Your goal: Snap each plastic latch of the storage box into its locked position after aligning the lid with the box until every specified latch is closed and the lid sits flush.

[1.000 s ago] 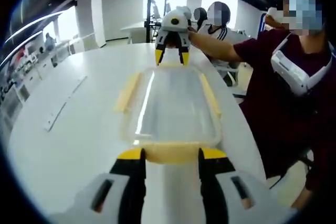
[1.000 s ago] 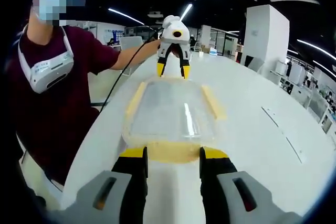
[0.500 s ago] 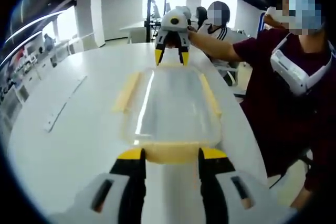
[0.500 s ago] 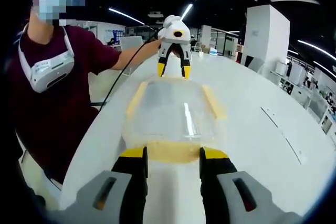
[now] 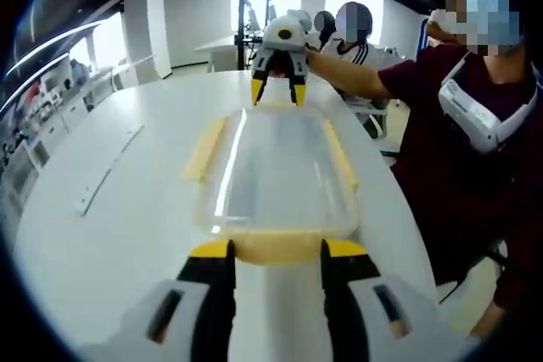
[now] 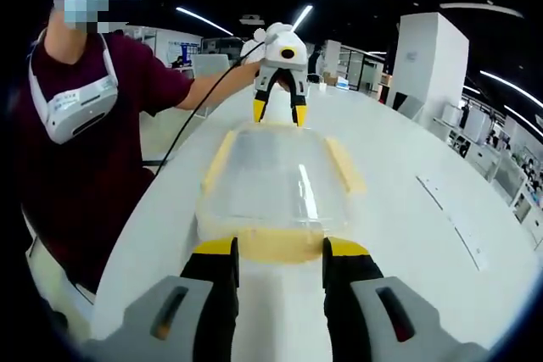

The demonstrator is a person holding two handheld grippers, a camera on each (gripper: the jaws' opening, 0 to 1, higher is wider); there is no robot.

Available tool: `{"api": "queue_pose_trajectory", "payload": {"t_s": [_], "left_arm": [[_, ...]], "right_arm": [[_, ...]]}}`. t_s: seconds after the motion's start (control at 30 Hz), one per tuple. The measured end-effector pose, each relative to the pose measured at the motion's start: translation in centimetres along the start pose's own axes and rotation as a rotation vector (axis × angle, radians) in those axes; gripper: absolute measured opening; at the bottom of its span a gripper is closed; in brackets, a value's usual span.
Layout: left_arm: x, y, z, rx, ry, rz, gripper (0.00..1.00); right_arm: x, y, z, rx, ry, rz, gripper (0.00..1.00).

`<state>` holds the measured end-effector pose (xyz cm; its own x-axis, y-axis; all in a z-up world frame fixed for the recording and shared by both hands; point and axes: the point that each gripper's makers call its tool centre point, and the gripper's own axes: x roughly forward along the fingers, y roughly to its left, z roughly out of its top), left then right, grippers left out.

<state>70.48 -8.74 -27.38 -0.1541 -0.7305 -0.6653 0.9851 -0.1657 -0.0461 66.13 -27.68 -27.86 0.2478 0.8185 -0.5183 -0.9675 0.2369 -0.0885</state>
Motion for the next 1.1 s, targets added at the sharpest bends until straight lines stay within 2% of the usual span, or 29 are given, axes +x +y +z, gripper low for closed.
{"api": "queue_pose_trajectory", "payload": {"t_s": [0.8,1.1], "left_arm": [[0.22,-0.4,-0.17,-0.028,-0.014,-0.012,0.38],[0.64,-0.75,-0.02,-0.033,-0.014,-0.012,0.38]], "right_arm": [[0.21,0.25,-0.09,0.024,0.002,0.026,0.37],[-0.11,0.3,-0.36,0.022,0.03,0.021,0.37]]}}
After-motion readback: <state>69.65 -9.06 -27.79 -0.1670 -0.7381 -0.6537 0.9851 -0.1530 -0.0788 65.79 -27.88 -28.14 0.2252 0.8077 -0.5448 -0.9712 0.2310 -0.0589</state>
